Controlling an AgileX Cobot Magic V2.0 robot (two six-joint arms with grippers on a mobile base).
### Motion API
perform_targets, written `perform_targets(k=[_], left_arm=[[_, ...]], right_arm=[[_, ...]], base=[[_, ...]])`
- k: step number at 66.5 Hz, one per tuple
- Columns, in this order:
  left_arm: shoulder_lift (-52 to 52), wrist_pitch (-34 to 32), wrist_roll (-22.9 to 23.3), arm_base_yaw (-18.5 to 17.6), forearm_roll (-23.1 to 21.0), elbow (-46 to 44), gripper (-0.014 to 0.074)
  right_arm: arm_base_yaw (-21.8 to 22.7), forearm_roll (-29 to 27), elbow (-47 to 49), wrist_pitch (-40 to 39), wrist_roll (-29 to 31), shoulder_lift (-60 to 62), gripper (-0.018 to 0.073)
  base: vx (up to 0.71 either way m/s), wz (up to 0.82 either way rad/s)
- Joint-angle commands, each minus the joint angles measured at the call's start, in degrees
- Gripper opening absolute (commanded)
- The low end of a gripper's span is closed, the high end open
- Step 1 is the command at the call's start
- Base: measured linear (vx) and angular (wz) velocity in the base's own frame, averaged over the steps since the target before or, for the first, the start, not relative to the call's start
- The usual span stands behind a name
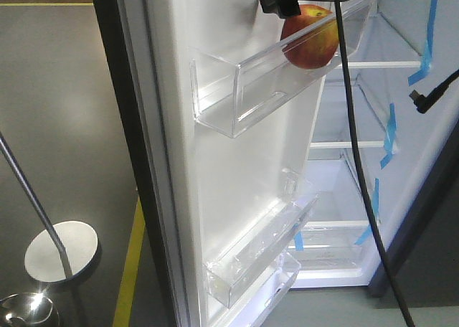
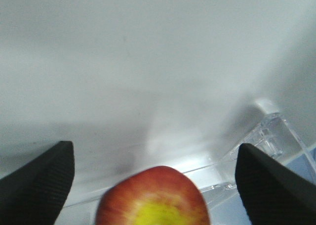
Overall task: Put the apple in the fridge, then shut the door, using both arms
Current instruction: 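Open the right gripper and withdraw it from the apple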
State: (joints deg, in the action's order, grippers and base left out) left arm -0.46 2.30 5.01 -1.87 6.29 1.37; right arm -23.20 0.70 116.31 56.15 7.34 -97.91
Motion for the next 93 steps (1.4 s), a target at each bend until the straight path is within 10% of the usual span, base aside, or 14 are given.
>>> perform_targets(k=[1, 19, 44, 93], left_arm=[[-0.35, -4.41, 0.48, 0.19, -0.48, 1.47, -0.0006], [-0.35, -4.41, 0.48, 0.19, -0.48, 1.47, -0.0006], [-0.35, -4.41, 0.48, 0.19, -0.48, 1.47, -0.0006], [-0.35, -4.41, 0.48, 0.19, -0.48, 1.47, -0.0006]], right_arm=[[0.23, 0.26, 1.82, -2.54, -0.82, 3.81, 0.0618], [0.06, -1.91, -5.20, 4.04, -2.06, 12.44, 0.0538], [0.06, -8.51, -39.47, -8.40, -1.18, 34.92, 0.0498], [0.06, -32.68, -77.25, -5.89, 23.14, 64.07, 0.0477]], base=[[0.00, 0.00], [0.00, 0.00], [0.00, 0.00], [0.00, 0.00]])
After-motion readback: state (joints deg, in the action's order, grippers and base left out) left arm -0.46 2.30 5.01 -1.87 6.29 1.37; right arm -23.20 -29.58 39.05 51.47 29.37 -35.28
